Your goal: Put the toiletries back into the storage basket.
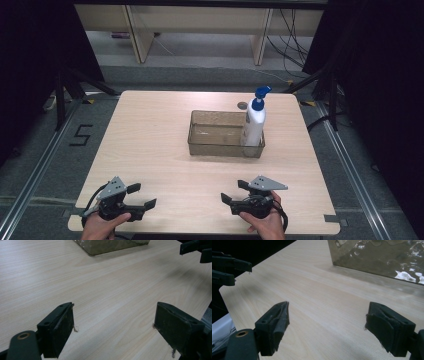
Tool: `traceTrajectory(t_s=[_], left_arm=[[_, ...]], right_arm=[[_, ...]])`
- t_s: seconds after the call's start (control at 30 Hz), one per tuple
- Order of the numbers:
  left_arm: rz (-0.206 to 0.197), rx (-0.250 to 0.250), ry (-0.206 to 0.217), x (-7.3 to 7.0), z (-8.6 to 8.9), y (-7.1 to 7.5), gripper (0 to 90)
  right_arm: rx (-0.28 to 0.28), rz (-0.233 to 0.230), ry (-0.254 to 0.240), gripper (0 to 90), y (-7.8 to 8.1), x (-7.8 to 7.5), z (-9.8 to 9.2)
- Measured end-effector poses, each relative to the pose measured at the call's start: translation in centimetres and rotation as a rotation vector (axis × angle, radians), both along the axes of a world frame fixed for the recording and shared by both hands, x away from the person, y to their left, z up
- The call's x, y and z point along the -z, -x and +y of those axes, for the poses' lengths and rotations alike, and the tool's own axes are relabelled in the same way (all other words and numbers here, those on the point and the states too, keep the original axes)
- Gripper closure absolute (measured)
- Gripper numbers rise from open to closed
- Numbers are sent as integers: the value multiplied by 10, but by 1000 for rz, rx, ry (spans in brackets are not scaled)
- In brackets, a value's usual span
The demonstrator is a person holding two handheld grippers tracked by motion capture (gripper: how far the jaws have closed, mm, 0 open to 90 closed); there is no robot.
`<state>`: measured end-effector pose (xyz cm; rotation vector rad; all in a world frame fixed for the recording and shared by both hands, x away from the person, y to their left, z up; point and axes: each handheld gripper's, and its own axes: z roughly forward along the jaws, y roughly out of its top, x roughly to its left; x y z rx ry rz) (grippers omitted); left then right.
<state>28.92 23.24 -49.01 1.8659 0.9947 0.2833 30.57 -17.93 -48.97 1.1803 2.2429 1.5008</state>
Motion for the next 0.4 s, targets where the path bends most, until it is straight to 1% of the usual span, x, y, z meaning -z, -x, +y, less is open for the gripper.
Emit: traceTrajectory(t_s=[0.03, 0.07, 0.13, 0.17, 0.2, 0.23, 0.27, 0.3, 0.33, 0.37, 0.4], left_arm=[[0, 3, 3, 0, 1, 0, 156], [-1, 5, 6, 1, 1, 0, 156], [-1, 2, 0, 0, 0, 0, 156], [-1, 4, 1, 1, 0, 0, 156], [-1, 7, -9, 0, 0, 0, 156], [4, 4, -5, 1, -1, 0, 156], [4, 7, -1, 1, -1, 0, 156], [4, 7, 8, 2, -1, 0, 156], [4, 13, -5, 1, 0, -1, 156], [4, 11, -1, 1, 0, -1, 156], [4, 12, -2, 1, 0, -1, 156]], right_arm=[[0, 10, -15, 191, 0, 0, 1], [-3, 31, -22, 191, 1, 0, 1], [8, 45, -29, 191, 2, 0, 3], [6, 47, -27, 191, 2, 0, 3], [6, 50, -25, 192, 2, 0, 3], [12, 42, -7, 192, 2, 0, 3], [10, 51, -23, 194, 3, 1, 4], [-10, 7, -5, 194, 0, 2, 3], [-8, -2, 13, 193, 0, 2, 2], [-4, 33, -6, 193, 1, 2, 4], [-22, 30, 0, 194, 0, 2, 3]])
